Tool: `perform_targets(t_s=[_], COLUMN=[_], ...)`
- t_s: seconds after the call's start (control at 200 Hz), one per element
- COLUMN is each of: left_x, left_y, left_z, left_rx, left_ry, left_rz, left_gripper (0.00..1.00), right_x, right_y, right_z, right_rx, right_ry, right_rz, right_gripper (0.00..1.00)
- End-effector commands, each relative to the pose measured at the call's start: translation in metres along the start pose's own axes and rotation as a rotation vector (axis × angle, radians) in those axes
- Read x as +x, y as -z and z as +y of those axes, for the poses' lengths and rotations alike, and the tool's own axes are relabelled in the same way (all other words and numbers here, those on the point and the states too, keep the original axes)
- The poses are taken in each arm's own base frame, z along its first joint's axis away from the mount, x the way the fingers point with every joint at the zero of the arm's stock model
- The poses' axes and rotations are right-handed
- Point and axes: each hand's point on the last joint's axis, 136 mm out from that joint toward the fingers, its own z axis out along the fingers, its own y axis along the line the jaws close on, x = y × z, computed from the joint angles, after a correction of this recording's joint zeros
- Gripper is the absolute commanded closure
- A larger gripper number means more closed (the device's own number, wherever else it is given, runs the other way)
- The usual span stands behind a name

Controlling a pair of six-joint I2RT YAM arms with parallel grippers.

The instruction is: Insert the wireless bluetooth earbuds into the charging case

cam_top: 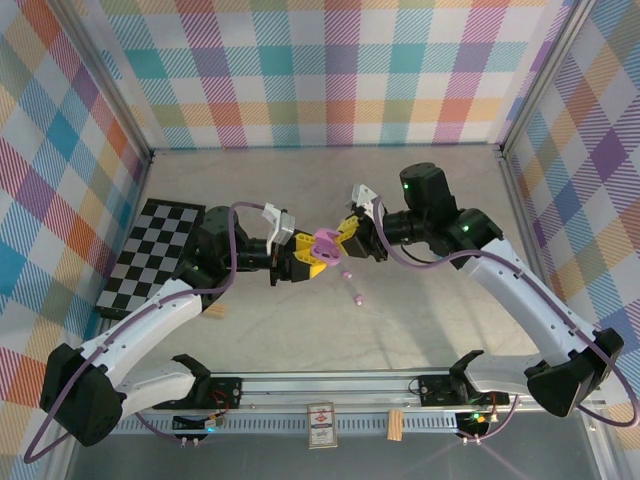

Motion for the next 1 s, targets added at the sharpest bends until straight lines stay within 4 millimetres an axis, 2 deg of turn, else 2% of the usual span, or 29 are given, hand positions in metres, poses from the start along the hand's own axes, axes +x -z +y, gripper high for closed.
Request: perform_targets(t_s=[0.0, 0.055, 0.13, 0.335, 0.43, 0.555, 0.775, 0.995], left_x=[-0.021, -0.022, -0.022, -0.020, -0.021, -0.023, -0.024, -0.024], left_y=[0.000, 0.001, 0.001, 0.001, 0.002, 0.002, 0.001, 0.000], left_z=[-0.012, -0.012, -0.012, -0.005, 0.001, 0.004, 0.007, 0.009], left_rx=[0.053, 0.054, 0.054, 0.011, -0.030, -0.050, -0.054, -0.057], left_ry=[-0.069, -0.072, -0.069, -0.060, -0.065, -0.073, -0.068, -0.064], left_rz=[-0.027, -0.028, -0.027, -0.029, -0.044, -0.060, -0.072, -0.078], left_gripper=[0.72, 0.72, 0.72, 0.68, 0.54, 0.41, 0.28, 0.26], right_x=[-0.008, -0.006, -0.006, -0.010, -0.014, -0.015, -0.018, -0.024], right_y=[-0.001, -0.001, -0.001, 0.005, 0.008, 0.010, 0.009, 0.007], right_z=[0.005, 0.005, 0.004, 0.002, -0.001, -0.005, -0.007, -0.011], right_rx=[-0.035, -0.036, -0.033, 0.013, 0.053, 0.096, 0.101, 0.114], right_ry=[0.032, 0.028, 0.027, 0.046, 0.060, 0.079, 0.081, 0.072], right_rz=[-0.011, -0.005, -0.003, -0.021, -0.038, -0.050, -0.063, -0.084], right_gripper=[0.78, 0.80, 1.00, 1.00, 1.00, 1.00, 1.00, 1.00])
